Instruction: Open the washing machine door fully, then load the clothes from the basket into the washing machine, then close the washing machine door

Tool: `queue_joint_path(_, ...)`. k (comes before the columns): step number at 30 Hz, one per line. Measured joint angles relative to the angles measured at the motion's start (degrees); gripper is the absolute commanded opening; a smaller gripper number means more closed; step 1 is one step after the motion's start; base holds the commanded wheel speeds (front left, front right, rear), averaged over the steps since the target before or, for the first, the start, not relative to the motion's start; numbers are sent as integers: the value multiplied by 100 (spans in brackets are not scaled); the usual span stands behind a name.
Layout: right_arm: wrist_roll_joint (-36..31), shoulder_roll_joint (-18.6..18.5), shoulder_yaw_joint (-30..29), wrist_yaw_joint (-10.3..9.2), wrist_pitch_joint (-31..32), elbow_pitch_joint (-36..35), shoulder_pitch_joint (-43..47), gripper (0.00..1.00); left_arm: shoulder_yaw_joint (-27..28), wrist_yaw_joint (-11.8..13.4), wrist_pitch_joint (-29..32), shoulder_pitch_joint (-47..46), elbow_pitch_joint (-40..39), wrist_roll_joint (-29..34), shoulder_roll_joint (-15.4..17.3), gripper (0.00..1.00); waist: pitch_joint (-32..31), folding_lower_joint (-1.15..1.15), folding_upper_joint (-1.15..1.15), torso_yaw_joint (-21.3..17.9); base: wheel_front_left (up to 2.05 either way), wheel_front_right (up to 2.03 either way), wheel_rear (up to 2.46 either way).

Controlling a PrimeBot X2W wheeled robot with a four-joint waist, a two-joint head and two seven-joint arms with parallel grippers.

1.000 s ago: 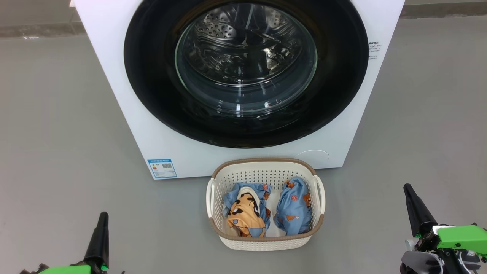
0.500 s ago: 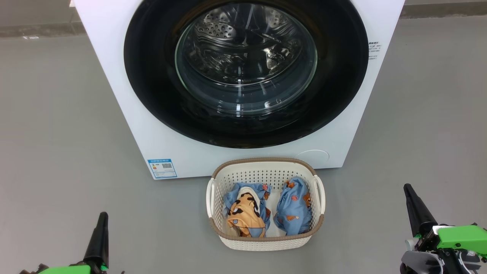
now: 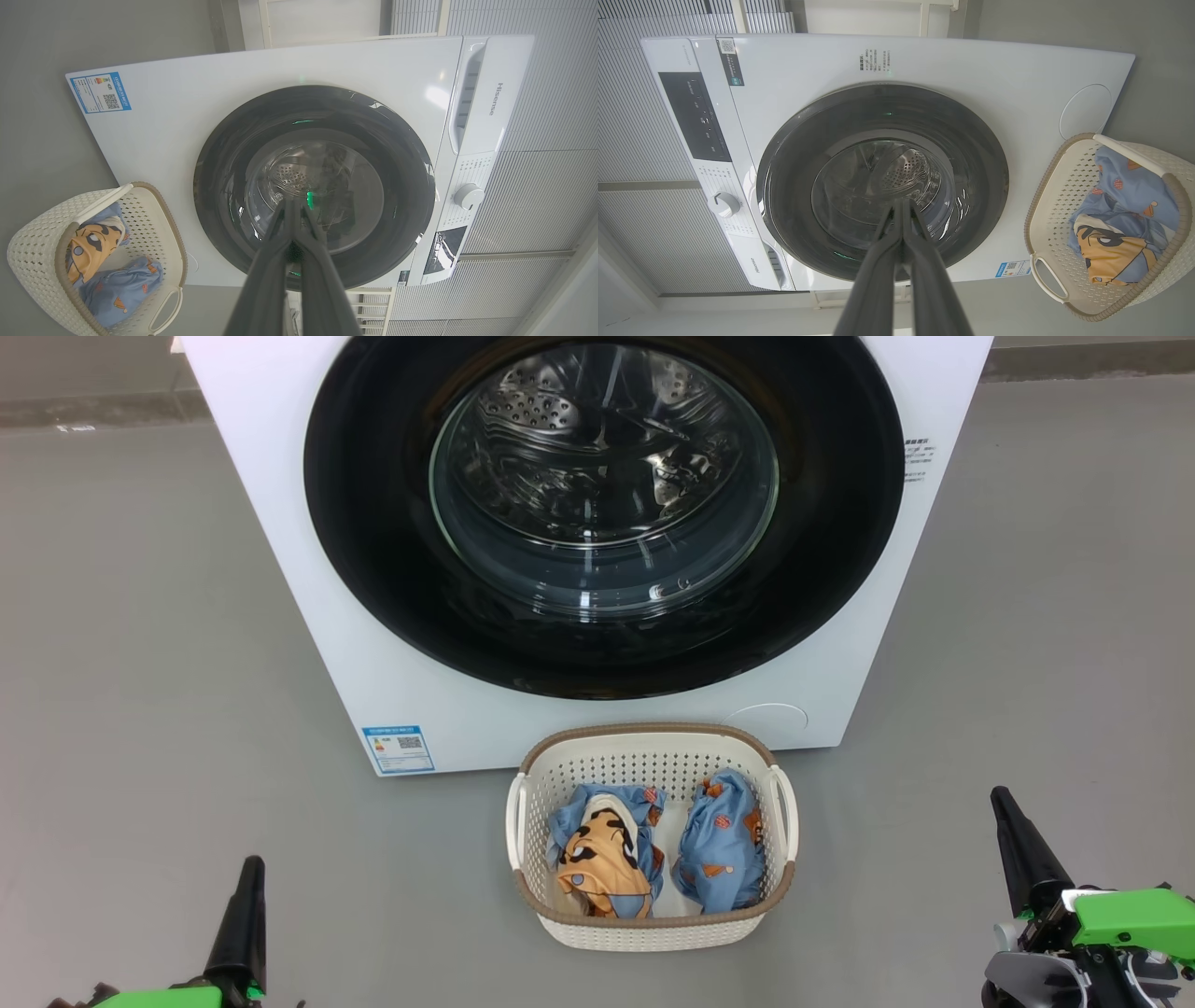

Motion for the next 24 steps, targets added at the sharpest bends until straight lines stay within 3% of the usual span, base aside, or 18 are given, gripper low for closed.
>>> queue_joint_path(11, 0, 3, -1, 0, 0, 10, 2, 0, 3, 0, 0, 2, 5, 0, -2, 0, 0, 0, 0, 0, 0, 0, 0)
queue_joint_path(12, 1, 16, 0, -1, -2, 58, 18, 100, -4, 2, -1, 21, 42, -3, -7, 100, 0, 0, 0, 0, 0, 0, 0)
queue_joint_path(24, -27, 160, 42, -15, -76, 416, 354, 100, -94, 11, -105, 325, 338, 13, -129, 100, -8, 12, 0, 10, 0, 0, 0)
